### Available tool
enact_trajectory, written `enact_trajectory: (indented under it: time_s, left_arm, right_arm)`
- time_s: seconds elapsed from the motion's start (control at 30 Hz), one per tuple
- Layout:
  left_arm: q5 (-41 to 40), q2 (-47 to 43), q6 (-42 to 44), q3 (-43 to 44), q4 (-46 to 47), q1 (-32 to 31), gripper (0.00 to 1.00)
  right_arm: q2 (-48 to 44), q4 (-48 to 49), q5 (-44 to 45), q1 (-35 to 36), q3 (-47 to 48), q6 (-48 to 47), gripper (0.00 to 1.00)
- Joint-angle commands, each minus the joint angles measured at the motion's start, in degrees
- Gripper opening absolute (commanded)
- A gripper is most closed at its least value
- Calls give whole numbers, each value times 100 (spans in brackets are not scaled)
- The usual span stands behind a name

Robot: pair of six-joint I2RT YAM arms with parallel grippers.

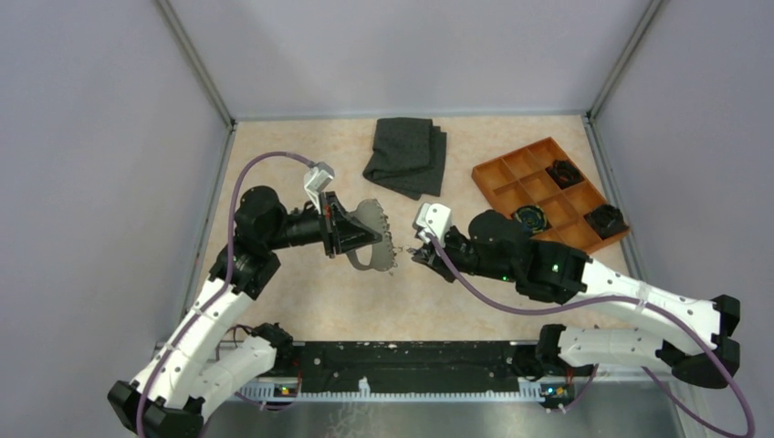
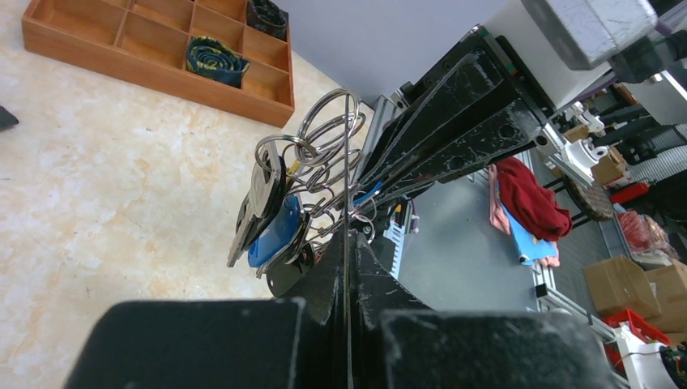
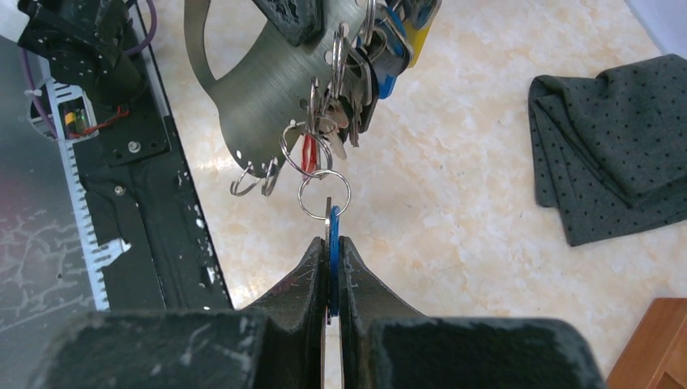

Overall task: Remove the keys from the keyring
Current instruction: Remove the key from the keyring.

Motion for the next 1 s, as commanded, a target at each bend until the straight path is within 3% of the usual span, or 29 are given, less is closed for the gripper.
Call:
enact_trajectory:
  time_s: [0.0, 0.23, 0.7, 0.97]
  left_arm:
    - [-134, 114, 164, 102, 97, 49, 0]
    - [-349, 265, 44, -151, 185, 45, 0]
    - [-460, 528, 49, -512, 479, 45, 12]
    - [-666, 569, 533, -674, 51, 46, 45]
  right_arm:
    - [-3, -110, 158, 42, 408, -59, 0]
    - [263, -581, 369, 42, 826, 46, 0]
    - [800, -1445, 734, 42, 1463, 130, 0]
    - [794, -1551, 845, 43, 1587, 121, 0]
